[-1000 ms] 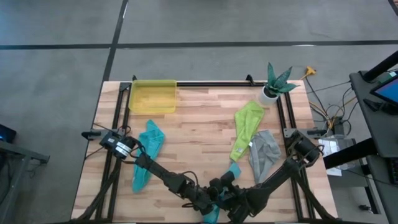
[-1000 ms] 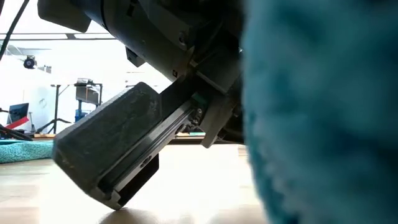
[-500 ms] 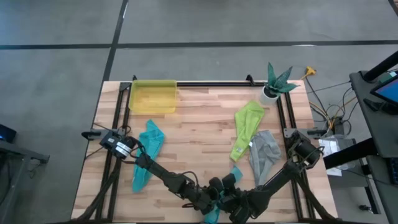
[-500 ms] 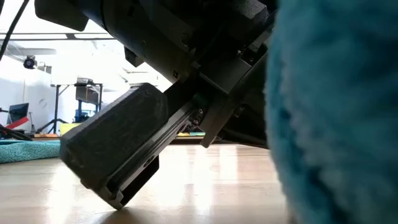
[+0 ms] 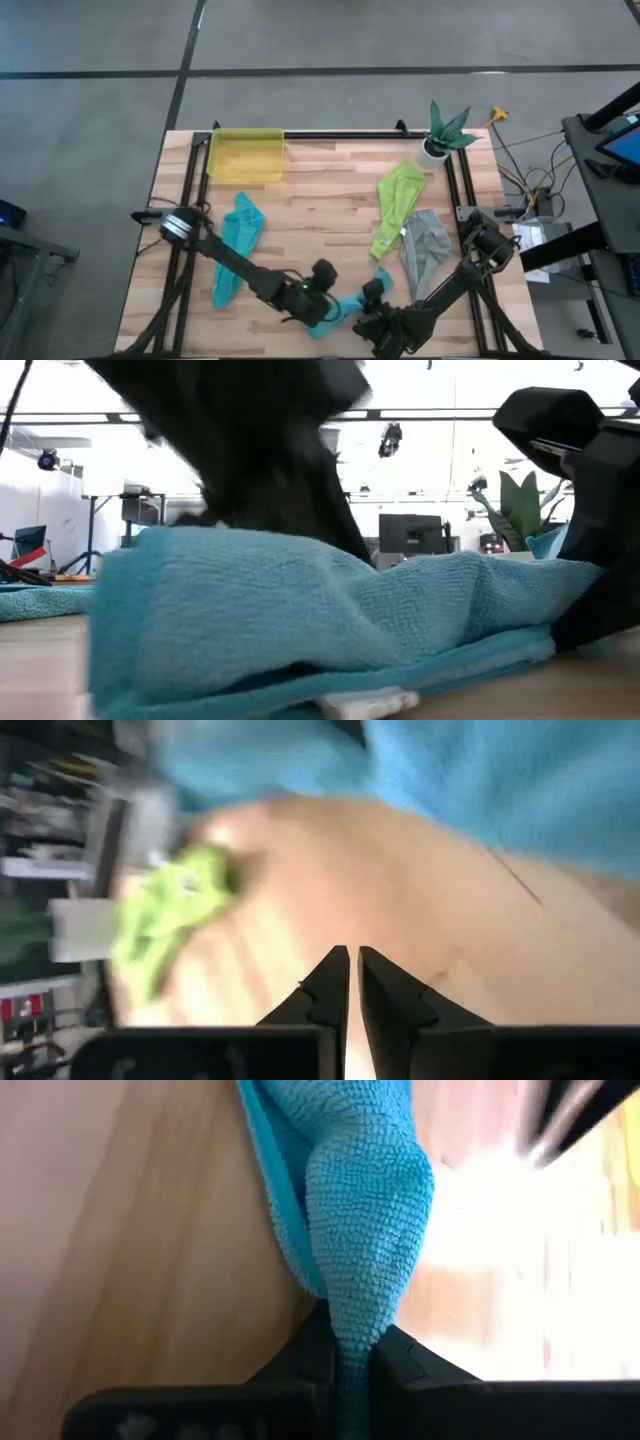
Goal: Roll microfiber towels into tight, uniform cylinder then place into a basket
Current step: Put the rolled right light blue towel into the yellow bin
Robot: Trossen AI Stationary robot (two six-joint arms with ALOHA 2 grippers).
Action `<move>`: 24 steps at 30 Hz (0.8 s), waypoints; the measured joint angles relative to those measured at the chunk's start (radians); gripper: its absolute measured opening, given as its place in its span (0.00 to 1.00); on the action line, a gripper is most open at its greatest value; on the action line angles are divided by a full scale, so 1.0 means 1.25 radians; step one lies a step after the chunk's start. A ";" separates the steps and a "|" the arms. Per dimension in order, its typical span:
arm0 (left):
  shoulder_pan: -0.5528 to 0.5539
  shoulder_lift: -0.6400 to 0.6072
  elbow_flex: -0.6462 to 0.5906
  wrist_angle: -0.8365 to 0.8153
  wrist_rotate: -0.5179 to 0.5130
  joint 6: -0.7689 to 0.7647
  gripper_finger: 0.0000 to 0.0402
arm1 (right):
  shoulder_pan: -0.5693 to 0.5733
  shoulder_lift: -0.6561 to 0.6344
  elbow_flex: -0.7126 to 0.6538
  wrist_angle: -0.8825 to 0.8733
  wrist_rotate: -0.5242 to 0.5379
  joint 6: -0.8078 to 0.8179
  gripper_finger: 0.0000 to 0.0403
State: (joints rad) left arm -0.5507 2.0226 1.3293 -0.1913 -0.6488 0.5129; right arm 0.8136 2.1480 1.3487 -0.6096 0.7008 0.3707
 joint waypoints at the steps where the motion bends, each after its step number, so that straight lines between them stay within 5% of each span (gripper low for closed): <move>1: -0.001 -0.029 -0.021 0.012 -0.005 -0.002 0.03 | -0.002 -0.004 0.000 -0.004 0.000 0.006 0.04; 11: -0.034 -0.407 -0.272 -0.010 -0.216 -0.008 0.03 | -0.038 -0.010 -0.002 -0.010 0.144 0.053 0.03; 18: -0.035 -0.721 -0.420 0.005 -0.227 -0.111 0.03 | -0.112 -0.011 -0.001 0.019 0.170 0.075 0.03; 24: -0.037 -0.869 -0.572 0.115 -0.224 -0.150 0.03 | -0.205 -0.022 0.001 0.177 0.181 -0.022 0.03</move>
State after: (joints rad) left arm -0.5968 0.9358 0.6148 -0.0481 -0.9283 0.3253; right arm 0.5578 2.1208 1.3493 -0.3879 0.9276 0.3430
